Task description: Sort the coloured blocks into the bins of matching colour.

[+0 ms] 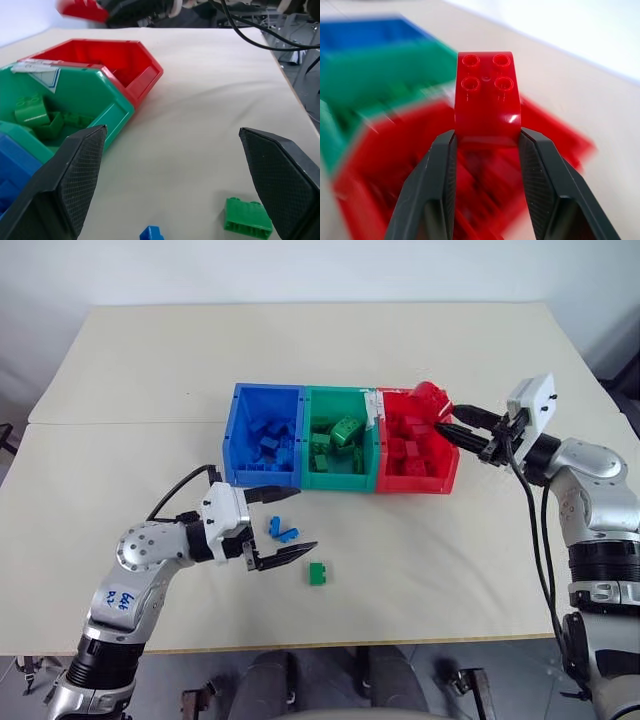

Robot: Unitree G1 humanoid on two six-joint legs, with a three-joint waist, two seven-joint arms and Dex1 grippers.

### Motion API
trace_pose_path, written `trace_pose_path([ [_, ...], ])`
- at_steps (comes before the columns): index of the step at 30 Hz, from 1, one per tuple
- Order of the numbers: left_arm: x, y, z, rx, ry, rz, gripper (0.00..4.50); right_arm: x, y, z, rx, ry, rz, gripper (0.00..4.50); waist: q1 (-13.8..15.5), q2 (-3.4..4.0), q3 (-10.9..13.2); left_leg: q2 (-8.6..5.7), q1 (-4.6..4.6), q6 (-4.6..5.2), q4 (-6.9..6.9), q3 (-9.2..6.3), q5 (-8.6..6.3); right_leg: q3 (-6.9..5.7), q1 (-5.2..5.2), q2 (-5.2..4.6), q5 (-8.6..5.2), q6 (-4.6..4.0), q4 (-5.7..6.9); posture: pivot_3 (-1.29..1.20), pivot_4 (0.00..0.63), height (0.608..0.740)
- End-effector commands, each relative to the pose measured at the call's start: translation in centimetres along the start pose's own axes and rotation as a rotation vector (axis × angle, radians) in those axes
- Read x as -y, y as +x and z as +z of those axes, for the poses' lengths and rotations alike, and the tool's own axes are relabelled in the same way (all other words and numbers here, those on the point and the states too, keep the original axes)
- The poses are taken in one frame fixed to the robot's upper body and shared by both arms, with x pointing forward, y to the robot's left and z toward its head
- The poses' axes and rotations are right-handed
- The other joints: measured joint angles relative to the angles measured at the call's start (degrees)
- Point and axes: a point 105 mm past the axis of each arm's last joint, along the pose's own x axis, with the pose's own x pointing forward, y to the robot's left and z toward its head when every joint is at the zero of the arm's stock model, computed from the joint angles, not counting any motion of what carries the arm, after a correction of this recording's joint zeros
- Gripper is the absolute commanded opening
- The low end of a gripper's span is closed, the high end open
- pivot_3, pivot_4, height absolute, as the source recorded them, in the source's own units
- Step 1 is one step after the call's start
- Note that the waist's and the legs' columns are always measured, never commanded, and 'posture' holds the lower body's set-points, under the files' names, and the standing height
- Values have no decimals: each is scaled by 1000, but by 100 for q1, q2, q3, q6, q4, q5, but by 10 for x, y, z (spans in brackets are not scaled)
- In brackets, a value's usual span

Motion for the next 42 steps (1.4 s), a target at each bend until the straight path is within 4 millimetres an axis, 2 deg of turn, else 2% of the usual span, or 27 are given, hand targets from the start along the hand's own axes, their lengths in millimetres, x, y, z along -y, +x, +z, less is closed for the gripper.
trace_pose_path([
  [1, 1, -1, 10, 7, 49, -1, 4500, 4, 3, 13, 34, -51, -8, 2768, -2, 0, 0, 1, 0, 1, 1, 0, 0, 0, 0, 0, 0, 0, 0, 0, 150, 740],
  [6, -1, -13, 4, -26, 54, 26, 4500, -10, -4, 14, 51, -42, 106, 4470, 1, 0, 0, 4, 0, 0, 1, -1, 1, -1, 1, 2, 0, 0, 1, 0, 150, 740],
  [12, -6, -44, -10, -91, 64, 87, 4500, -40, -41, 20, 101, -77, 341, 4470, 74, 0, 0, 3, -1, 2, 1, -6, 0, -3, 2, 1, 0, 0, -5, 0, 150, 740],
  [16, -7, -71, -22, -151, 81, 143, 4500, -71, -82, -3, 28, -141, 523, 4470, 154, 0, 0, 3, 2, 4, 1, -7, -1, -5, 10, 1, 2, 3, -12, 0, 150, 740],
  [22, 8, -123, -47, -274, 20, 205, 4500, -74, -118, -12, 1, -108, 513, 4470, 110, 0, 0, 1, 11, 10, 1, 6, -5, 2, 13, -7, 7, 11, -18, 0, 150, 740],
  [25, 18, -143, -57, -324, -29, 205, 4500, -81, -129, -15, -8, -107, 534, 4470, 122, 0, 0, 13, 16, 1, -1, 3, -11, -1, 11, -4, 3, 4, -32, 0, 150, 740],
  [27, 25, -148, -60, -343, -53, 180, 4500, -86, -133, -18, 0, -107, 535, 4470, 123, 0, 0, 17, 17, -3, -1, 2, -13, -1, 10, -3, 2, 1, -35, 0, 150, 740],
  [30, 25, -138, -55, -324, -51, 140, 4500, -94, -136, -23, 7, -108, 554, 4470, 149, 0, 0, 15, 17, -14, -1, 1, -21, 0, 9, -10, 4, -2, -34, 0, 150, 740],
  [35, 32, -92, -36, -241, -44, -24, 4500, -102, -135, -28, 23, -108, 564, 4470, 155, 0, 0, 11, 17, -21, -1, -6, -26, -1, 13, -15, 7, -4, -34, 0, 150, 740],
  [37, 34, -66, -27, -205, -19, -91, 4500, -107, -135, -30, 25, -104, 577, 4470, 145, 1, -1, 12, 17, -10, -1, -5, -20, -1, 12, -11, 7, -3, -32, 0, 150, 740],
  [39, 34, -43, -24, -212, 10, -143, 4500, -112, -135, -31, 27, -97, 588, 4470, 157, 1, -1, 14, 17, -10, -1, -5, -18, -3, 13, -4, 7, -3, -23, 0, 150, 740],
  [42, 34, -20, -22, -233, 31, -212, 4500, -117, -133, -32, 32, -86, 587, 4470, 163, 1, -1, 7, 18, -4, -1, -2, -13, -4, 15, -2, 7, -2, 0, 0, 150, 740],
])
